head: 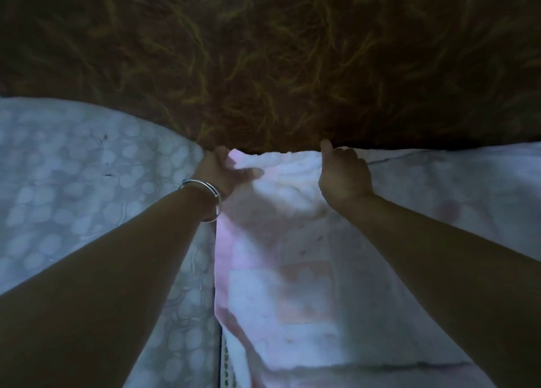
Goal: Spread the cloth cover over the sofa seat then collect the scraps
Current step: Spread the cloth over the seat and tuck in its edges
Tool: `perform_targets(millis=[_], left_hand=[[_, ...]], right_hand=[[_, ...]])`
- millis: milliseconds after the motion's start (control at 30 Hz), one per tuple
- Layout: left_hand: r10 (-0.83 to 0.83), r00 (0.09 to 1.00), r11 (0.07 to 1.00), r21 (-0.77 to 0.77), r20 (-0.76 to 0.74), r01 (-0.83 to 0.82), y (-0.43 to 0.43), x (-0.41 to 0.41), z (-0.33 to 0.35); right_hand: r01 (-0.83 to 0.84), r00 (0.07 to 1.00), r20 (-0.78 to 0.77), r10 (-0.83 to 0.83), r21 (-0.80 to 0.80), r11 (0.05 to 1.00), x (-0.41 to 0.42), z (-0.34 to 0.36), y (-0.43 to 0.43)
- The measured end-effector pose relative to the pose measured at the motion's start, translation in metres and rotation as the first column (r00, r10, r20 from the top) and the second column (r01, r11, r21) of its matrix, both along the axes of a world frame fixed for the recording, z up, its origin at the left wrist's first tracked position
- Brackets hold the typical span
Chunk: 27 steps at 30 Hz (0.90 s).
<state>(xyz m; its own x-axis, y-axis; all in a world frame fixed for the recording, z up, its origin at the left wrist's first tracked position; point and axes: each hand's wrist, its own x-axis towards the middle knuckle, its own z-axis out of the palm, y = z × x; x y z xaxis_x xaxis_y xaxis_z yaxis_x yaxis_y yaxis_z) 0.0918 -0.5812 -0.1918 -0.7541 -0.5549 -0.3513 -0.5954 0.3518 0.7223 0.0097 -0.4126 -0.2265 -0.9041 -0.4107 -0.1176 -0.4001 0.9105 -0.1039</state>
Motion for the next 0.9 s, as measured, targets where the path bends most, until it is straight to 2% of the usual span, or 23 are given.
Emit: perform_targets(millis=[67,133,200,267,300,367,400,433,467,533,667,767,900], left_hand=[[0.081,0.982,0.971,0.234,-0.171,-0.040,-0.002,0.003,-0.008],[0.148,0.942,0.914,0.405,-0.302,-0.014,-0.008,0.005,-0.014],[0.182,0.934,0.879,0.477,-0.309,-0.014,-0.012,0.005,-0.017],[0.173,0.944,0.918,0.394,-0.280,-0.051,-0.011,0.007,-0.019],[0.155,0.954,0.953,0.295,-0.257,-0.075,-0.011,0.005,-0.021],[-0.004,0.992,0.993,-0.119,-0.127,-0.011,-0.012,0.000,-0.025],[-0.082,0.997,0.944,-0.321,-0.003,0.077,-0.012,-0.002,-0.026],[-0.138,0.983,0.877,-0.446,0.121,0.178,-0.014,-0.005,-0.029],[-0.180,0.960,0.822,-0.503,0.215,0.267,-0.014,-0.006,-0.030],[-0.227,0.925,0.749,-0.552,0.305,0.366,-0.015,-0.006,-0.035],[-0.250,0.899,0.744,-0.523,0.360,0.417,-0.016,-0.003,-0.042],[-0.235,0.813,0.666,-0.521,0.532,0.533,-0.013,-0.003,-0.043],[-0.159,0.791,0.664,-0.529,0.591,0.529,-0.006,-0.007,-0.040]], right_hand=[[-0.005,1.000,-0.019,0.005,0.016,1.000,0.010,-0.003,-0.002],[-0.023,1.000,-0.020,0.023,0.005,1.000,0.015,-0.006,-0.001],[-0.071,0.997,0.016,0.070,0.020,0.997,0.017,-0.004,0.001],[-0.130,0.989,0.073,0.125,0.076,0.989,0.015,0.000,0.004],[-0.166,0.983,0.094,0.156,0.113,0.980,0.013,0.002,0.004],[-0.216,0.974,0.100,0.201,0.168,0.962,0.011,0.005,0.001],[-0.219,0.974,0.100,0.203,0.178,0.959,0.011,0.006,-0.001],[-0.210,0.976,0.103,0.194,0.178,0.961,0.010,0.006,-0.003],[-0.197,0.978,0.104,0.181,0.168,0.966,0.011,0.007,-0.004],[-0.178,0.980,0.115,0.164,0.121,0.977,0.009,0.009,-0.005],[-0.163,0.978,0.137,0.155,0.052,0.985,0.005,0.010,-0.002],[-0.130,0.990,0.058,0.125,0.086,0.988,0.001,0.003,0.001],[-0.132,0.984,0.139,0.112,0.144,0.981,-0.001,-0.008,0.004]])
